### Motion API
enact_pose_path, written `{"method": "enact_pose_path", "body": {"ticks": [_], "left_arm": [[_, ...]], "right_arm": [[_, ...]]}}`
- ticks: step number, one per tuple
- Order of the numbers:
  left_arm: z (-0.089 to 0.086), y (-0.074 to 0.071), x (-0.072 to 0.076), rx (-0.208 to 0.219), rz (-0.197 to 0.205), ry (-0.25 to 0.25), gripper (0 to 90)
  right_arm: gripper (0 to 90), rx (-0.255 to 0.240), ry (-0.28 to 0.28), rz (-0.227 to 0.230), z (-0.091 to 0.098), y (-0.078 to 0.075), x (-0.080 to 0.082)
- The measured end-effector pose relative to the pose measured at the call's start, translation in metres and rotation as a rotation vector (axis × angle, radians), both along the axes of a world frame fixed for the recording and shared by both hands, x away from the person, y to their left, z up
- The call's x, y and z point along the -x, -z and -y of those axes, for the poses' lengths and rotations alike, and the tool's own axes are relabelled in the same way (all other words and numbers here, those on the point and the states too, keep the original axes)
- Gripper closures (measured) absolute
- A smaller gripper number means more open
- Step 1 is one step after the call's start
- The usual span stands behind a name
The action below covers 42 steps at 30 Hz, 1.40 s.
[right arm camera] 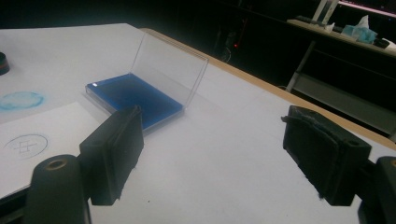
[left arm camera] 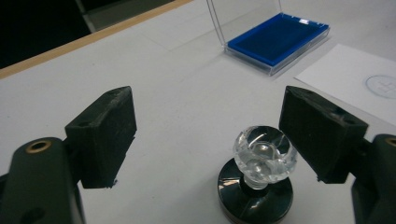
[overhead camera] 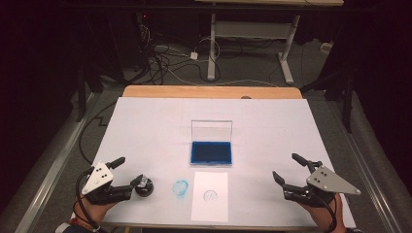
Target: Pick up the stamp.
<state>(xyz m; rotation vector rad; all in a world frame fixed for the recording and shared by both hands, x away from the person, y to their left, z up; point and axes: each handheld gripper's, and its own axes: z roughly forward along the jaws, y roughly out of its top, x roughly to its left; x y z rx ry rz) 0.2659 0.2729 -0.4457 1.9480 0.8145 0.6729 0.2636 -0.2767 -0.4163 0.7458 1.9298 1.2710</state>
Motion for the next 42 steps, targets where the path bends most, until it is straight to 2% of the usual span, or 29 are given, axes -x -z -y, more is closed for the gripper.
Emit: {"method": "enact_pose_path", "body": {"ticks": [3,9,11,12,17,18,23,24,26,28,31,33,34,42], "left_arm": [[-0.002,-0.001,-0.001,0.015,-0.005,-0.004,17.9],[-0.005,-0.002,-0.002,-0.005,-0.033,0.003,18.0],[-0.007,-0.007,-0.004,-0.049,-0.067,0.003,18.0],[-0.011,-0.013,-0.003,-0.051,-0.092,0.020,18.1],[-0.015,-0.019,0.003,-0.063,-0.106,0.024,18.1],[-0.016,-0.019,0.004,-0.067,-0.112,0.027,18.1],[-0.015,-0.020,0.007,-0.098,-0.141,0.036,19.1],[-0.014,-0.023,0.008,-0.112,-0.159,0.043,21.4],[-0.013,-0.025,0.009,-0.112,-0.164,0.051,21.6],[-0.009,-0.027,0.009,-0.124,-0.193,0.075,21.6],[0.000,-0.029,0.006,-0.185,-0.239,0.099,21.5],[0.006,-0.029,0.003,-0.206,-0.270,0.113,21.5],[0.011,-0.028,-0.002,-0.231,-0.302,0.126,21.6],[0.022,-0.019,-0.019,-0.238,-0.375,0.136,23.2]], "right_arm": [[19.9,-0.001,-0.008,-0.006,0.001,0.000,0.001],[20.1,0.032,-0.035,-0.030,-0.005,0.002,-0.002],[20.1,0.034,-0.038,-0.036,-0.005,0.003,-0.003],[19.8,0.051,-0.042,-0.050,-0.007,0.005,-0.005],[20.0,0.071,-0.060,-0.081,-0.012,0.008,-0.011],[20.5,0.077,-0.076,-0.101,-0.015,0.010,-0.013],[21.0,0.091,-0.090,-0.105,-0.018,0.011,-0.015],[21.6,0.084,-0.105,-0.104,-0.019,0.011,-0.015],[21.6,0.094,-0.112,-0.103,-0.020,0.011,-0.015],[21.9,0.097,-0.114,-0.106,-0.021,0.011,-0.015],[22.6,0.116,-0.124,-0.116,-0.023,0.013,-0.016],[24.4,0.125,-0.134,-0.121,-0.024,0.015,-0.016],[25.0,0.127,-0.144,-0.126,-0.024,0.016,-0.016],[25.7,0.143,-0.159,-0.139,-0.026,0.018,-0.015]]}}
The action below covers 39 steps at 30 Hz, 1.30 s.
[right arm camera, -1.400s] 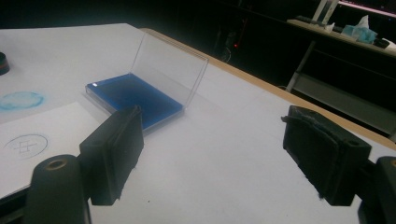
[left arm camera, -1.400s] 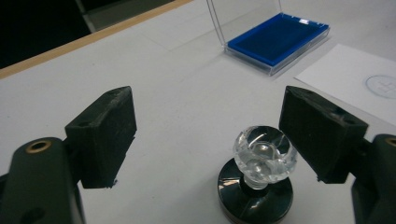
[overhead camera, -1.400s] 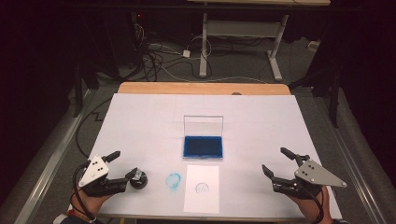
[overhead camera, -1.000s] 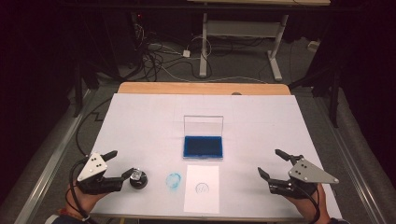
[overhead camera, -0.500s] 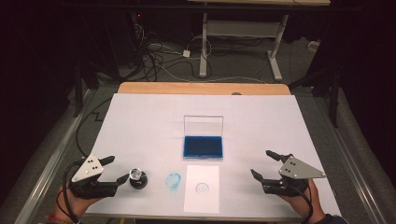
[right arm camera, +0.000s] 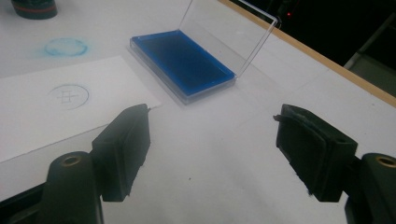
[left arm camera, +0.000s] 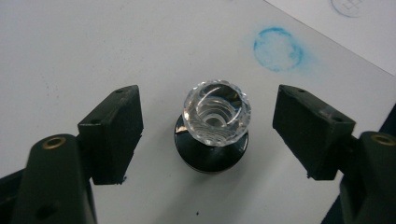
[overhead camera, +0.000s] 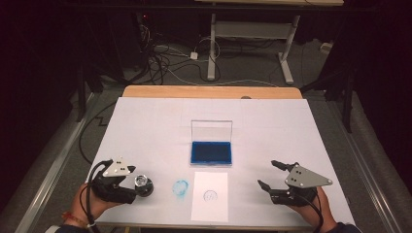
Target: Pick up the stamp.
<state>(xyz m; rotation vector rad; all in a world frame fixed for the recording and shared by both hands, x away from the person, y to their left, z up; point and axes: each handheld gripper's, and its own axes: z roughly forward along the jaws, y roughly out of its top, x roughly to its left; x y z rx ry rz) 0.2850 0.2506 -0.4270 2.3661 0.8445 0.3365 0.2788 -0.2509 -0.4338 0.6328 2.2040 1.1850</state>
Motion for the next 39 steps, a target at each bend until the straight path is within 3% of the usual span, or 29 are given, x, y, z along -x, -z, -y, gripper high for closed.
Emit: {"method": "enact_pose_path", "body": {"ticks": [4,7,16,39], "left_arm": [[0.005,0.004,-0.010,-0.061,-0.047,0.012,24.1],[0.008,0.004,-0.013,-0.078,-0.066,0.019,27.6],[0.008,0.007,-0.015,-0.078,-0.098,0.024,35.1],[0.014,0.011,-0.015,-0.095,-0.086,0.050,49.3]], "right_arm": [[25.8,0.014,0.000,-0.010,0.000,0.002,0.001],[26.3,0.027,-0.005,-0.015,-0.001,0.002,0.001],[26.9,0.060,-0.018,-0.017,-0.004,0.004,0.001],[27.8,0.097,-0.027,-0.017,-0.009,0.007,0.003]]}}
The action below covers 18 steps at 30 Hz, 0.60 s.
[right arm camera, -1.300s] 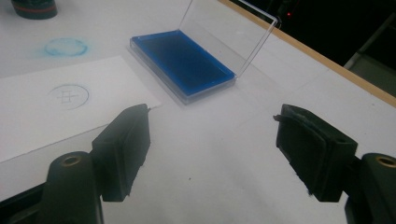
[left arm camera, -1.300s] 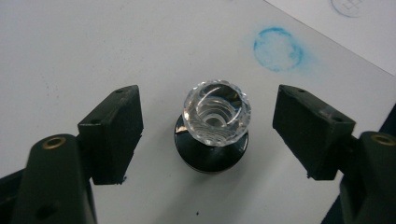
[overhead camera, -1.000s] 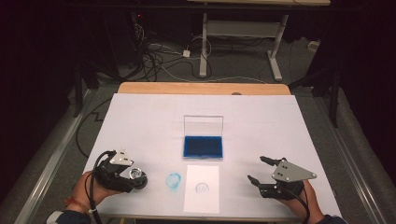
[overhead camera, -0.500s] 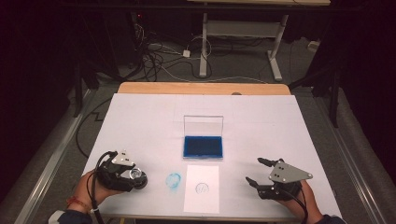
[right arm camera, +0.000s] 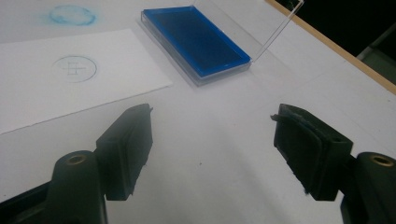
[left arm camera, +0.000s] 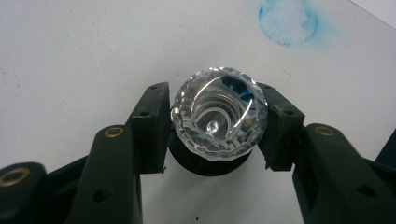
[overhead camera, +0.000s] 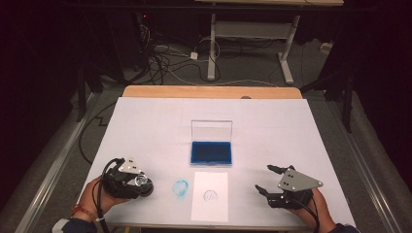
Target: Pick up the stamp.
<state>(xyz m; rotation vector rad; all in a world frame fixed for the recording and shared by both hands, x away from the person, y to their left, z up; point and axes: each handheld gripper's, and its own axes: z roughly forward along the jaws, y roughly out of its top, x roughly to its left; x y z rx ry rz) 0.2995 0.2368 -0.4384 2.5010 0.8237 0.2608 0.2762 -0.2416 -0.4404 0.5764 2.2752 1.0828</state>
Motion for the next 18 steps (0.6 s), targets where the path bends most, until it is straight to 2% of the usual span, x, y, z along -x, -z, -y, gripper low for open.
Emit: {"method": "enact_pose_path", "body": {"ticks": [2,18], "left_arm": [[0.0010,-0.0006,0.0007,-0.005,0.007,0.001,52.6],[0.0021,-0.0011,0.0020,-0.022,0.024,0.006,53.4]], "right_arm": [[27.8,0.016,0.002,0.007,-0.0007,0.0003,0.0006],[28.0,0.046,-0.004,0.013,-0.0028,0.0014,0.0014]]}}
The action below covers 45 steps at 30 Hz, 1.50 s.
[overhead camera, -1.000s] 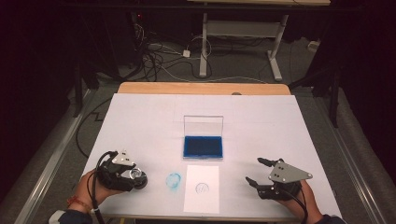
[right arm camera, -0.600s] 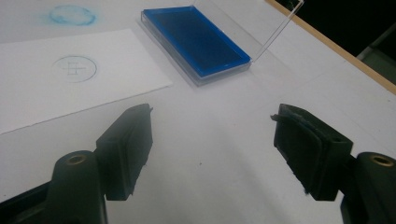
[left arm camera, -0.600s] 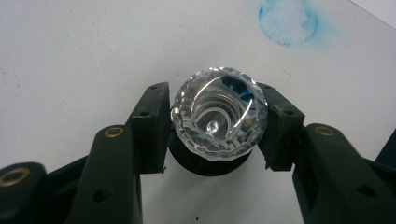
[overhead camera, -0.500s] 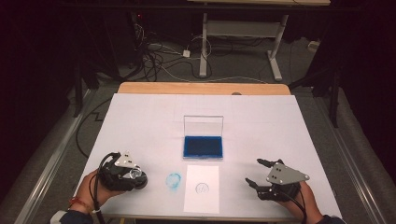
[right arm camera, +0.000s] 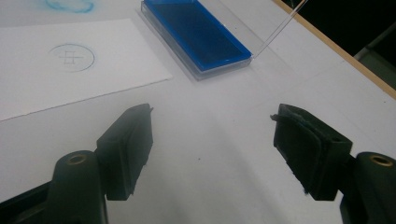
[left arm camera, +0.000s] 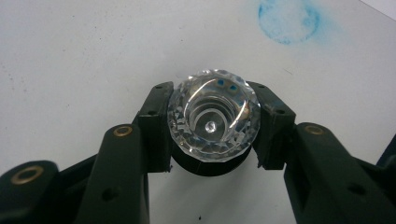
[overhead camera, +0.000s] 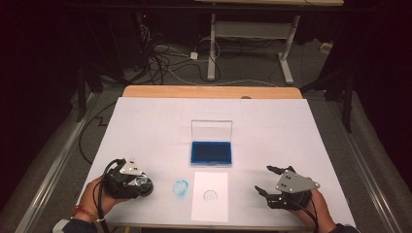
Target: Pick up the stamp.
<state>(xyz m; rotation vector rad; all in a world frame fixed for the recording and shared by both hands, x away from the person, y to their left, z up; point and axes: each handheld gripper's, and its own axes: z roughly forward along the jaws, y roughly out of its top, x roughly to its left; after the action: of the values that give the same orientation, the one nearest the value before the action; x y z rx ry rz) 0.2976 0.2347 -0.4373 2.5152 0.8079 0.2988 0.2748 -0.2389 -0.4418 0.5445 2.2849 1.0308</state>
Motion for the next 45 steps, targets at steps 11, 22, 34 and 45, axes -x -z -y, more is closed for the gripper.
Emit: {"method": "enact_pose_path", "body": {"ticks": [11,22,34,45], "left_arm": [[-0.002,-0.005,0.002,0.021,0.062,-0.015,53.6],[-0.002,-0.008,0.001,0.047,0.085,-0.023,53.7],[0.001,-0.011,-0.002,0.055,0.097,-0.006,53.8],[0.002,-0.015,0.000,0.075,0.110,-0.012,53.8]], "right_arm": [[28.3,-0.004,0.002,0.002,0.001,0.000,0.000],[28.3,-0.006,0.012,-0.004,0.002,0.000,-0.001],[28.3,-0.004,0.022,-0.009,0.008,0.002,-0.001],[28.3,-0.012,0.029,0.003,0.011,0.001,0.001]]}}
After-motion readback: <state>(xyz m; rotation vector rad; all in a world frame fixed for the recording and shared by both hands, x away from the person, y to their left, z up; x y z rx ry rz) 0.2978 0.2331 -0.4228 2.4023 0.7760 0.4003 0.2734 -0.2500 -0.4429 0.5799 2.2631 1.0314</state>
